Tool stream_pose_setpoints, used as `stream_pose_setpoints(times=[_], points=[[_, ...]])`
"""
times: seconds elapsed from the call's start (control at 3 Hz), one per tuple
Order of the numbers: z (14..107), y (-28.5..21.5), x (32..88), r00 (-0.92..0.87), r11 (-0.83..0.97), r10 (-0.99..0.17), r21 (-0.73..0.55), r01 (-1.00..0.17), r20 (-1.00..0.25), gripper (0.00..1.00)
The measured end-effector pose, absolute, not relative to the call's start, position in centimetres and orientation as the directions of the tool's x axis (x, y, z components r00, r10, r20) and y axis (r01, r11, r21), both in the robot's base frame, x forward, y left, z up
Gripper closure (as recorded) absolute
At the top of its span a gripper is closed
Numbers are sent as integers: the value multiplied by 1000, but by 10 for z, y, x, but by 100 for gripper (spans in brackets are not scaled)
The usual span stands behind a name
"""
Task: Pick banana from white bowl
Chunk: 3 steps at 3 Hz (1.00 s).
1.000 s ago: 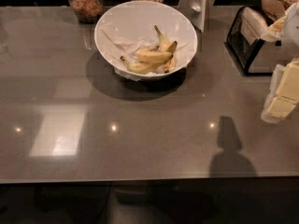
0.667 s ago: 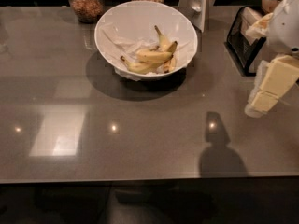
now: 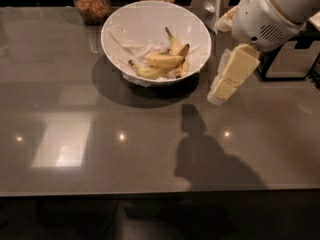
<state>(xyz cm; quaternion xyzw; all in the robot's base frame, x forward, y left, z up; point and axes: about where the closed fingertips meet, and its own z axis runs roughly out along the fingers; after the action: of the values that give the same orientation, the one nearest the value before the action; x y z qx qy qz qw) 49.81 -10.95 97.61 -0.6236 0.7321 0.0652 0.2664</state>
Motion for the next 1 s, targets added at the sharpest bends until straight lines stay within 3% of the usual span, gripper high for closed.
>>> stream_pose_setpoints(times=[0.33,1.0], points=[[976,-65,526,-66,214,-852,-230,-949,-520,0],[974,-61,536,-52,222,-842,-258,-940,-536,0]])
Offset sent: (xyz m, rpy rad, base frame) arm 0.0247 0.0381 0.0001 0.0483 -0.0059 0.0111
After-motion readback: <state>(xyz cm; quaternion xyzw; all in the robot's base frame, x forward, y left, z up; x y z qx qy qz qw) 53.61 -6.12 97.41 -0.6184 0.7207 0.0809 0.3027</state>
